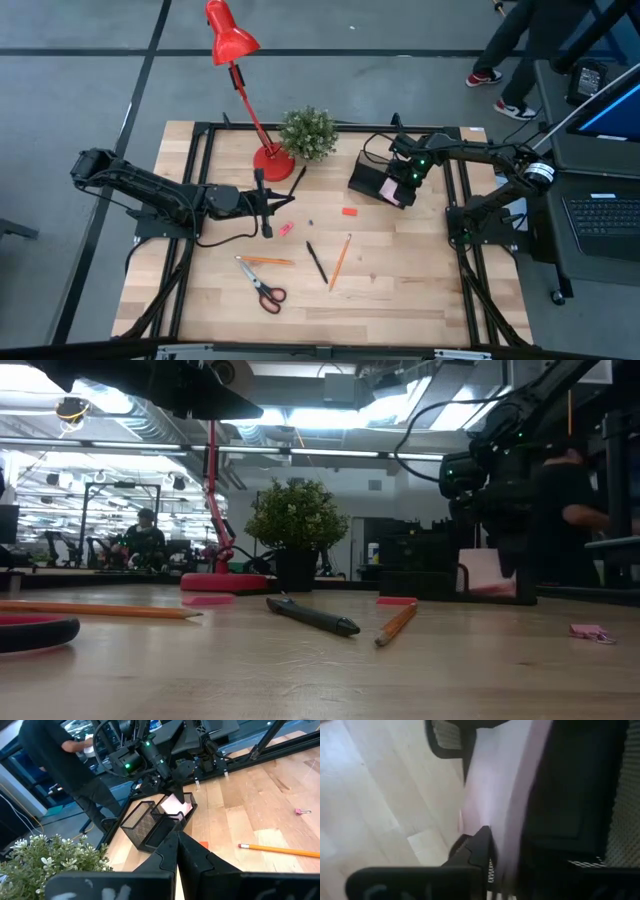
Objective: Pick and place office supplies into organizer
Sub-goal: Put the pink sticky notes into the black desk organizer
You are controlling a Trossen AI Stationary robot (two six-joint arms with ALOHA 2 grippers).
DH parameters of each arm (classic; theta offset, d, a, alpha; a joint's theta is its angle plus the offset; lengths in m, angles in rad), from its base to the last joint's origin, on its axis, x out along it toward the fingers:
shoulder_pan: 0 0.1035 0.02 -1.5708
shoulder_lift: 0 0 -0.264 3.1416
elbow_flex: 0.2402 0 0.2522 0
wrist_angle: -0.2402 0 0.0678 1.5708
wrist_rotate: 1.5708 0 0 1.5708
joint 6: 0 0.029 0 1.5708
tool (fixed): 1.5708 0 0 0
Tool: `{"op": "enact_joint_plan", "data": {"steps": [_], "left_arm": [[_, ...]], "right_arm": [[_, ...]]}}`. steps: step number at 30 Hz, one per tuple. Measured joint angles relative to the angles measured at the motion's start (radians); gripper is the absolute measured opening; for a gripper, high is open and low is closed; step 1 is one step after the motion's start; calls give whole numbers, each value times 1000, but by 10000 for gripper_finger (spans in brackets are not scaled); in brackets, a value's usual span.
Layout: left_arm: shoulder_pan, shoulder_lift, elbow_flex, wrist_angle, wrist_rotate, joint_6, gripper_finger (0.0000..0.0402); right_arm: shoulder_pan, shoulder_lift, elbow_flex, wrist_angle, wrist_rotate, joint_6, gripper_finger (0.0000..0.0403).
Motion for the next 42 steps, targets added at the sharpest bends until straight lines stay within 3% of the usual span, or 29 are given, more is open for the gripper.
{"op": "enact_joint_plan", "data": {"steps": [14, 21, 27, 32, 42], "left_arm": [[0, 0, 0, 0, 0, -3, 1], [0, 0, 0, 0, 0, -3, 1], [0, 0, 0, 0, 0, -2, 3], [0, 0, 0, 0, 0, -2, 1], [0, 0, 0, 0, 0, -2, 2]], "right_arm": [[0, 0, 0, 14, 26, 4, 156], [5, -1, 0, 18, 116, 22, 197], [27, -1, 0, 29, 120, 22, 210], [47, -2, 0, 30, 216, 21, 210], [83, -19, 0, 37, 239, 24, 210]]}}
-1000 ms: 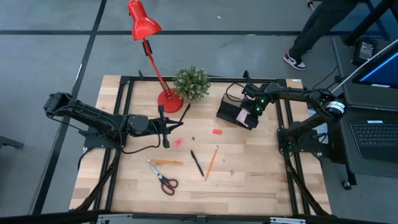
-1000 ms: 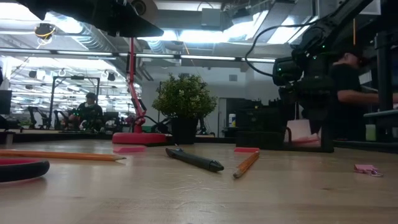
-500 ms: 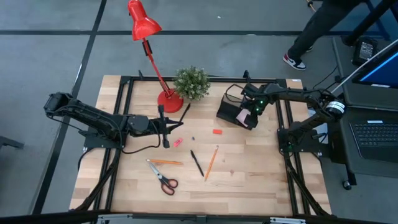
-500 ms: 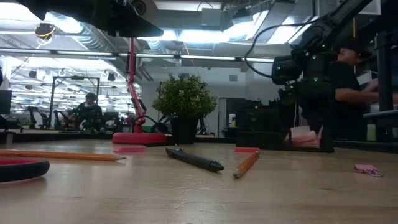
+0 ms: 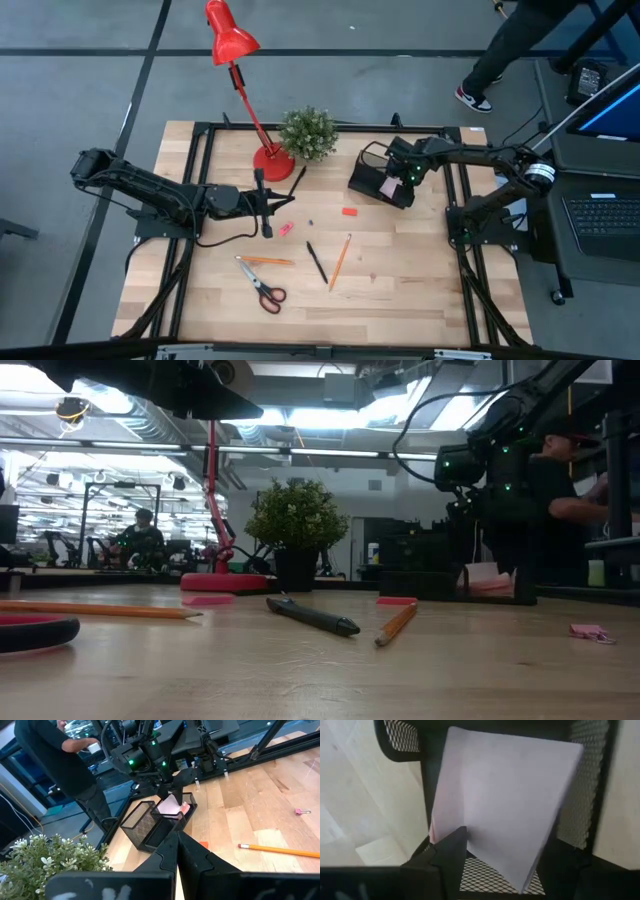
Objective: Pick and place office supplies into organizer
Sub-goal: Put the pink sticky notes into the black desk organizer, then put the pink binder clip into the black desk organizer
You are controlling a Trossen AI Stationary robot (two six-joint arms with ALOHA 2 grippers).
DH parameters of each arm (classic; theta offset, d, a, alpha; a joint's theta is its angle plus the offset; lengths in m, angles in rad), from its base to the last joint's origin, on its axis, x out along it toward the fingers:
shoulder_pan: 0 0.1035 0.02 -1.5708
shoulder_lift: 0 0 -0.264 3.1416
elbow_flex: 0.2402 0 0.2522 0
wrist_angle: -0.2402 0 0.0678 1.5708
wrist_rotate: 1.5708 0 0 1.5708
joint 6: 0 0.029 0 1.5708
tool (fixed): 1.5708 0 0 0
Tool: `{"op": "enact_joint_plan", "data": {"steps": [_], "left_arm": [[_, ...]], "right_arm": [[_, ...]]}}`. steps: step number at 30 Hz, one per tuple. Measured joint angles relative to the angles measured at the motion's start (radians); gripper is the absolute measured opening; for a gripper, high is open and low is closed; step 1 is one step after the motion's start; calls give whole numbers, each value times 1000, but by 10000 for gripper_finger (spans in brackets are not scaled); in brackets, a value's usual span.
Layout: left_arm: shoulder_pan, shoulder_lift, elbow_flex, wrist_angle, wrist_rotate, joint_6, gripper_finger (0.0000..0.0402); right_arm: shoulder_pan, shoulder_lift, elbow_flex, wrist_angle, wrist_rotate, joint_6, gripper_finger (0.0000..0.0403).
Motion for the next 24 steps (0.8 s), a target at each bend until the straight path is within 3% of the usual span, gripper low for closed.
{"op": "enact_joint_plan", "data": {"steps": [18, 24], "left_arm": [[0, 0, 0, 0, 48, -8, 2], [0, 0, 0, 0, 25, -8, 1]], "right_arm": [[40, -139, 0, 14, 61, 11, 210], [113, -271, 0, 116, 62, 29, 194]]}}
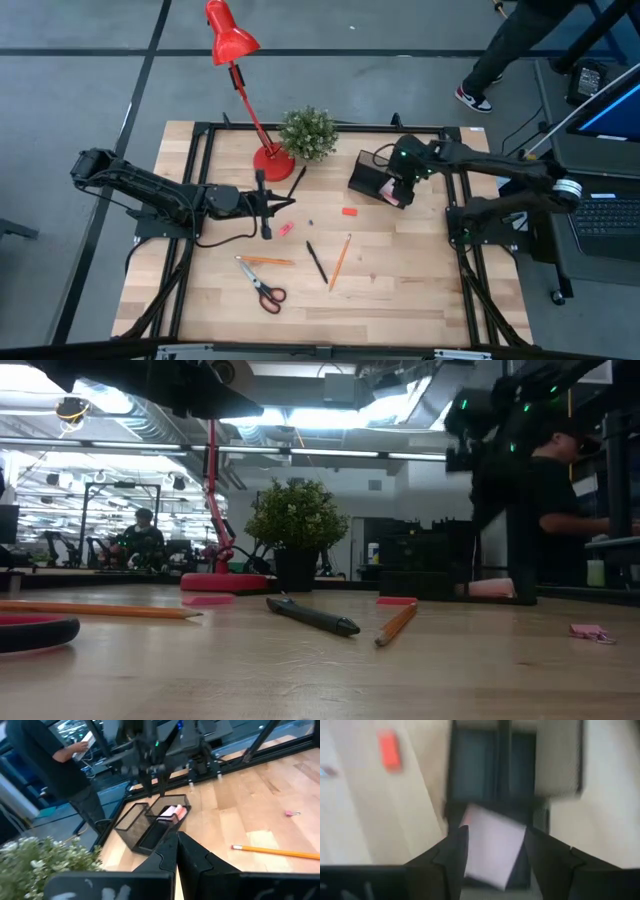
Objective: Pick and place office supplies into organizer
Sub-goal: Put the pink binder clip into the black desk organizer
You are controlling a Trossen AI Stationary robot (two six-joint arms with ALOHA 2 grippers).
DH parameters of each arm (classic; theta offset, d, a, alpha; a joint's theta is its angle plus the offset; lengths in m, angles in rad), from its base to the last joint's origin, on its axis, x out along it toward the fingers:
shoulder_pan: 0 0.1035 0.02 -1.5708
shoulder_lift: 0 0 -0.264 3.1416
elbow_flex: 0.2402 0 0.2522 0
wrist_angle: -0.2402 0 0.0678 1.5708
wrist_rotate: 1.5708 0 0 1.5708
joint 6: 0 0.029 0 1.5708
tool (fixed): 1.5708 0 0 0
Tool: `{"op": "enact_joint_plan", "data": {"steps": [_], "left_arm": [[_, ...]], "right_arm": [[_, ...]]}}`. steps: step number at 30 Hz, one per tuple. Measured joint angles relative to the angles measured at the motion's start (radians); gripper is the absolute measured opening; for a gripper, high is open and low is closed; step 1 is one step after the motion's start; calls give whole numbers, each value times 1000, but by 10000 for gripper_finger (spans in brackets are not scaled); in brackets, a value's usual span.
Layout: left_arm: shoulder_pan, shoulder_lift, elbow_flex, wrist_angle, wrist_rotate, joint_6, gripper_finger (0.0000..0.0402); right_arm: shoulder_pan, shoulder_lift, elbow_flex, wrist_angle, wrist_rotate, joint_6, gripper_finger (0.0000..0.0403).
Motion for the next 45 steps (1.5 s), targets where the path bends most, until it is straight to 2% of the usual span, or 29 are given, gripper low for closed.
{"op": "enact_joint_plan", "data": {"steps": [4, 9, 13, 16, 19, 23, 25, 28, 34, 37, 40, 45], "left_arm": [[1, 0, 0, 0, -35, -31, 3], [1, 0, 0, 0, -7, -34, 1], [1, 0, 0, 0, 13, -33, 3], [1, 0, 0, 0, 66, -61, 2], [1, 0, 0, 0, 121, -85, 1], [1, 0, -5, 1, 133, -120, 3], [1, 0, -30, 28, 134, -121, 2], [1, 0, -102, 151, 139, -134, 1], [1, 0, -212, 344, 200, -160, 2], [1, 0, -219, 336, 200, -173, 1], [1, 0, -219, 338, 202, -173, 3], [1, 0, -219, 336, 202, -173, 2]], "right_arm": [[63, -120, 0, 82, 0, 55, 174], [198, -201, -8, 187, 21, 115, 147], [326, -201, -22, 275, 51, 132, 113], [418, -190, -22, 334, 88, 134, 82], [506, -170, -22, 383, 138, 154, 50], [621, -121, -22, 399, 229, 200, 10], [665, -93, -22, 400, 276, 241, 5], [725, -38, -23, 422, 332, 314, 15], [812, 39, -23, 494, 400, 367, 7], [841, 60, -23, 496, 443, 427, 4], [867, 76, -23, 491, 444, 512, 9], [903, 82, -23, 433, 428, 768, 4]]}}
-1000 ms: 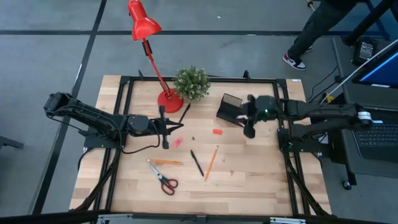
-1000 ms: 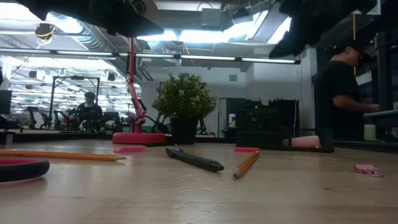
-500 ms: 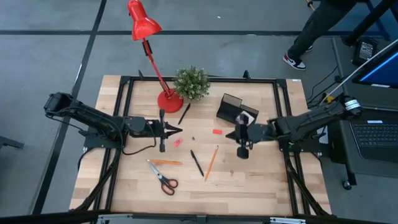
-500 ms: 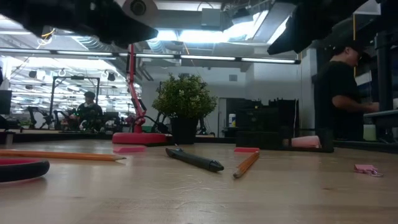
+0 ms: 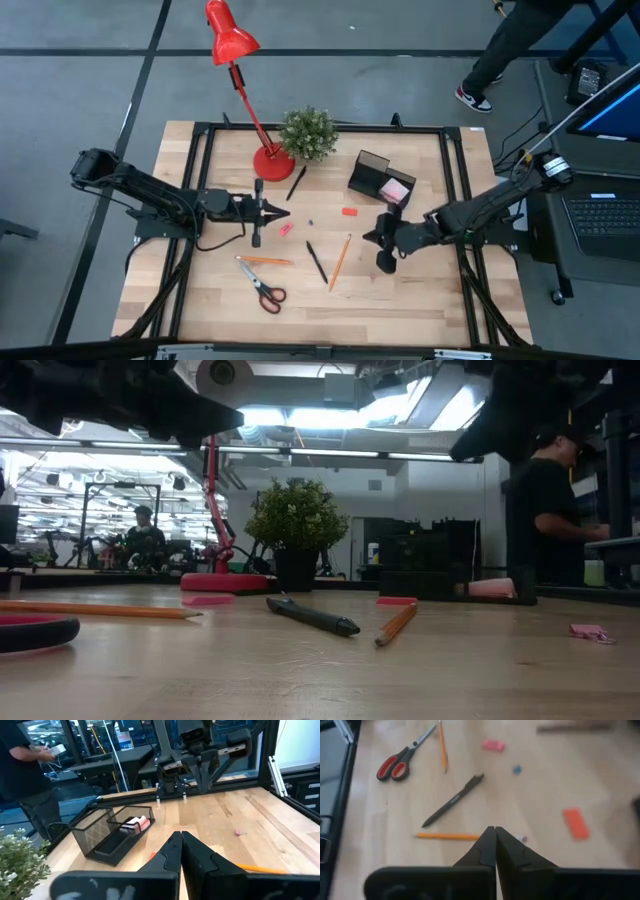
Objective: Pick and place office supplies into organizer
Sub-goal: Put the pink binder clip into the black desk organizer
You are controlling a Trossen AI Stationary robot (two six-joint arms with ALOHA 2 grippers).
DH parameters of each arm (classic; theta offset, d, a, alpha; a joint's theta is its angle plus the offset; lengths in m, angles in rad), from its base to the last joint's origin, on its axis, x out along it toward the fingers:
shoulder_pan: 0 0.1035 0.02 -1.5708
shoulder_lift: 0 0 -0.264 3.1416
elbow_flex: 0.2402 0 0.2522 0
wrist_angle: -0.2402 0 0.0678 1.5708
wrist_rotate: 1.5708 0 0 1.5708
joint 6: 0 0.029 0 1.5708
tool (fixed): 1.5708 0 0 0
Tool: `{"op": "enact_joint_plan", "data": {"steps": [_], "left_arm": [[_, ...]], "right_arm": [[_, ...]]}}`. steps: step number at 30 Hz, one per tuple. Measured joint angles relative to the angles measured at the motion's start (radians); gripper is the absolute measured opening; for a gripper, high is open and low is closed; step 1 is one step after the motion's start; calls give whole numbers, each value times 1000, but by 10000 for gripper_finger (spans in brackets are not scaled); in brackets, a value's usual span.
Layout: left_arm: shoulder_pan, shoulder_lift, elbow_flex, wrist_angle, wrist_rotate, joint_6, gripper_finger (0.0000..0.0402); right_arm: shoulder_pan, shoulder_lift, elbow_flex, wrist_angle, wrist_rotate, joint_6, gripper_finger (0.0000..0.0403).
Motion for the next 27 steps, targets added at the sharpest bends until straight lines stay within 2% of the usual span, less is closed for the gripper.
{"op": "enact_joint_plan", "data": {"steps": [3, 7, 11, 17, 21, 27], "left_arm": [[0, 0, 0, -7, 32, -2, 2], [0, 0, 0, -21, 124, -3, 3], [0, 0, 0, -39, 193, -3, 1], [0, 0, 0, -39, 204, -3, 5], [-2, 0, 0, -38, 204, -8, 5], [-4, 0, 0, -38, 204, -54, 2]], "right_arm": [[21, 0, 0, -37, -17, 144, 3], [53, 25, 55, -159, -20, 291, 2], [73, 124, 201, -376, -21, 449, 2], [99, 320, 445, -650, -72, 686, 2], [128, 418, 554, -733, -72, 830, 2], [181, 524, 632, -730, -72, 978, 2]]}}
